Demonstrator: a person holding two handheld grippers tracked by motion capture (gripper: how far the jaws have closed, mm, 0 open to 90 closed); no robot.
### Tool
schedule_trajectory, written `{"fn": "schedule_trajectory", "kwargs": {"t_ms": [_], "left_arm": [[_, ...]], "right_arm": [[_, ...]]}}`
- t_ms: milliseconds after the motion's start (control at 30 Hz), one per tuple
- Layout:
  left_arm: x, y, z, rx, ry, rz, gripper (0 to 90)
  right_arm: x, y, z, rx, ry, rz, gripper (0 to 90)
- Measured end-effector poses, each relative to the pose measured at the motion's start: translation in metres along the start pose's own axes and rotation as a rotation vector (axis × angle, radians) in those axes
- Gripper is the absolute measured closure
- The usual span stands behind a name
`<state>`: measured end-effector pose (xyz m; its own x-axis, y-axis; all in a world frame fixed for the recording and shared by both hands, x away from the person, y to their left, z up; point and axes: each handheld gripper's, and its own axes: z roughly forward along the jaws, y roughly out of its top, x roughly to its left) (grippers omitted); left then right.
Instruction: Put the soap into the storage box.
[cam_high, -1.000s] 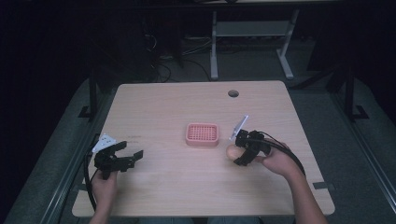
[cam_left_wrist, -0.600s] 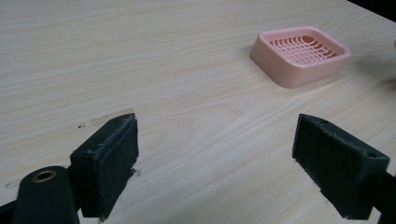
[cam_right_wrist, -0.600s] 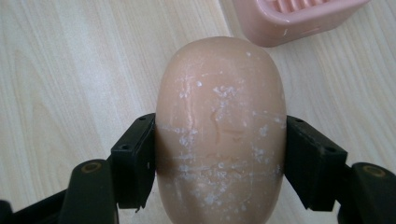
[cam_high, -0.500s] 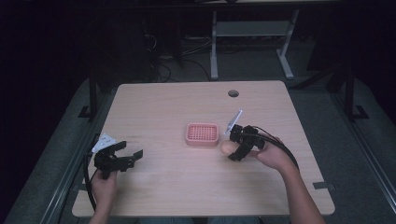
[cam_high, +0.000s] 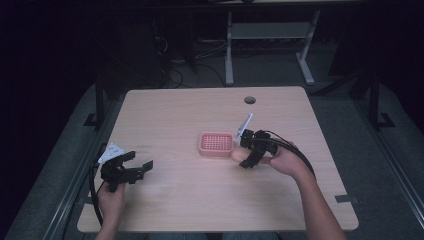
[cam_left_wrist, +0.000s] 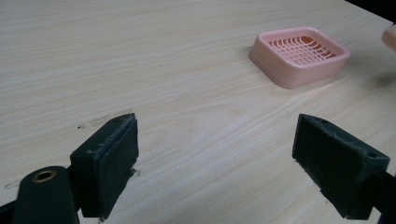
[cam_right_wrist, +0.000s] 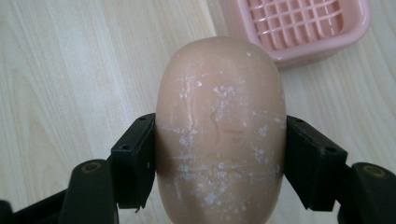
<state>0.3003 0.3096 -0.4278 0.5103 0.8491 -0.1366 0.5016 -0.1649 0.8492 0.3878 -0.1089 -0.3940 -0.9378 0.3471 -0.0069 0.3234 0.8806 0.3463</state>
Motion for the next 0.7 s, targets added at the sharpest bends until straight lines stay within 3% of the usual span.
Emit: {"fn": "schedule_trajectory", "kwargs": {"t_ms": [167, 700], "left_arm": [[0.0, 0.0, 0.0, 0.0, -0.001, -0.001, 14.2], [0.0, 0.0, 0.0, 0.0, 0.001, -0.003, 14.2]], "right_arm": [[-0.003, 0.006, -0.002, -0.023, 0.01, 0.0, 31.9], [-0.012, 0.029, -0.002, -0.006, 0.001, -0.027, 31.9]]}}
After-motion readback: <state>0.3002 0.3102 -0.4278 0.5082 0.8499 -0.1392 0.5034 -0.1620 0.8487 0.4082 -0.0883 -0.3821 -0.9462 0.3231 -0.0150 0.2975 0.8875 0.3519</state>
